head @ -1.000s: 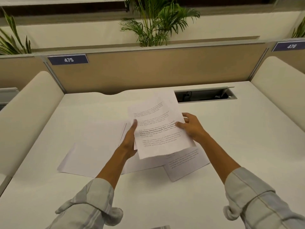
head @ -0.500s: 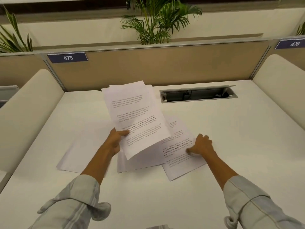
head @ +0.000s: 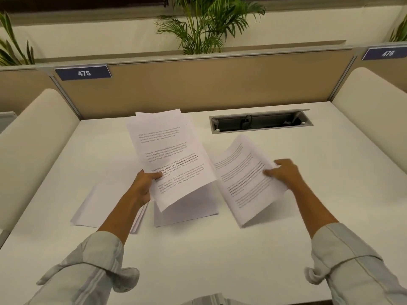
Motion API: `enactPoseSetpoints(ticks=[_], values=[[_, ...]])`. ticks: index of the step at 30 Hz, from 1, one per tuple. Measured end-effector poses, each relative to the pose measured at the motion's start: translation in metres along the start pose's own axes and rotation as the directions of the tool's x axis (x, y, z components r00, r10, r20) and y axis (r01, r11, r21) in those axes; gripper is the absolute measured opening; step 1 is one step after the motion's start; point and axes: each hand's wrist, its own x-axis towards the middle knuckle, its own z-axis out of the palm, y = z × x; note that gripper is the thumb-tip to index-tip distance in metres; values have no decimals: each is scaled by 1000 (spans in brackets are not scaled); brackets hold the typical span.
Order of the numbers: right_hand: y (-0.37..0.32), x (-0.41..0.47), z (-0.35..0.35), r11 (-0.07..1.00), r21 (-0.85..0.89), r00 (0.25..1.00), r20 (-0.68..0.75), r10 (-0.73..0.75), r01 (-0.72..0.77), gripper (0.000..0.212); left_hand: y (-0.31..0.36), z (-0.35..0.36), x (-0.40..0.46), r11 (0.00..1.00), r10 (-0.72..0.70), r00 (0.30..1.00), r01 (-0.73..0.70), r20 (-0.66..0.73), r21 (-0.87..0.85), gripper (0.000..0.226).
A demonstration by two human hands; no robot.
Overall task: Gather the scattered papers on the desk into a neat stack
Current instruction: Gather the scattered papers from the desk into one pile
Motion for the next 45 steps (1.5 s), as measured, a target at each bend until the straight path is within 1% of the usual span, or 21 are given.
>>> enactPoseSetpoints(ticks=[2, 4, 7, 9, 13, 16, 18, 20, 22, 24, 26, 27, 29, 32, 34, 37, 38, 39, 41, 43, 45], values=[[-18, -5, -31, 986, 151, 982, -180, -49, 76, 57, 1, 2, 2, 1000, 0, 1000, 0, 5, 6, 44], [-41, -13, -59, 946, 254, 953, -275, -128, 200, 45, -1, 7, 3, 1000, -5, 1000, 5, 8, 21, 42], [-77, -33, -89, 823, 454, 935, -256, -245, 340, 27, -6, 22, 3, 999, -16, 999, 14, 38, 34, 40], [-93, -41, -92, 725, 584, 931, -209, -298, 364, 18, -10, 35, 1, 999, -19, 997, 15, 73, 52, 42], [-103, -44, -47, 647, 722, 961, -92, -262, 245, 26, -12, 54, -2, 999, 0, 983, -10, 186, 53, 43], [-89, -53, 8, 725, 675, 985, -12, -175, 137, 24, -9, 61, -3, 999, 30, 968, -38, 248, 25, 40], [-76, -57, 34, 795, 604, 992, 51, -116, 62, 33, -8, 61, -4, 998, 52, 956, -63, 287, 29, 34], [-66, -57, 48, 769, 637, 981, 173, -89, -42, 46, -8, 58, -5, 997, 48, 942, -65, 331, 39, 27], [-62, -54, 50, 692, 703, 928, 348, -134, -163, 48, -8, 55, -7, 998, 13, 945, -32, 328, 52, 27], [-55, -47, 43, 610, 733, 839, 507, -196, -300, 47, -10, 55, -10, 996, -15, 947, -16, 322, 92, 27], [-46, -36, 34, 540, 723, 762, 612, -212, -431, 47, -14, 58, -13, 991, -23, 946, -21, 324, 133, 25], [-41, -31, 31, 547, 697, 732, 649, -206, -464, 47, -17, 60, -15, 989, -35, 941, -15, 336, 147, 25], [-32, -24, 30, 638, 625, 703, 688, -179, -450, 49, -23, 65, -19, 981, -88, 920, 13, 382, 194, 26], [-23, -21, 36, 777, 529, 736, 664, -129, -341, 52, -33, 70, -18, 968, -136, 890, 26, 435, 249, 32], [-18, -20, 39, 776, 549, 772, 622, -131, -311, 53, -30, 65, -14, 975, -107, 921, 23, 374, 223, 37], [-10, -18, 39, 722, 628, 826, 545, -144, -289, 57, -23, 42, -5, 969, 1, 1000, -8, 29, 248, 34], [-8, -17, 40, 710, 644, 839, 525, -138, -286, 57, -21, 29, -1, 935, 86, 990, -42, -110, 353, 31], [-5, -16, 40, 699, 655, 847, 515, -135, -287, 58, -19, 15, 3, 846, 197, 956, -53, -219, 531, 30], [-2, -17, 40, 680, 672, 846, 514, -142, -294, 57, -16, -13, 10, 563, 342, 891, 60, -298, 824, 36], [-3, -19, 42, 669, 680, 839, 522, -154, -301, 54, -16, -30, 14, 357, 266, 905, 226, -331, 906, 57], [-3, -22, 46, 663, 684, 835, 527, -159, -305, 52, -17, -36, 13, 285, 128, 915, 336, -383, 898, 77]])
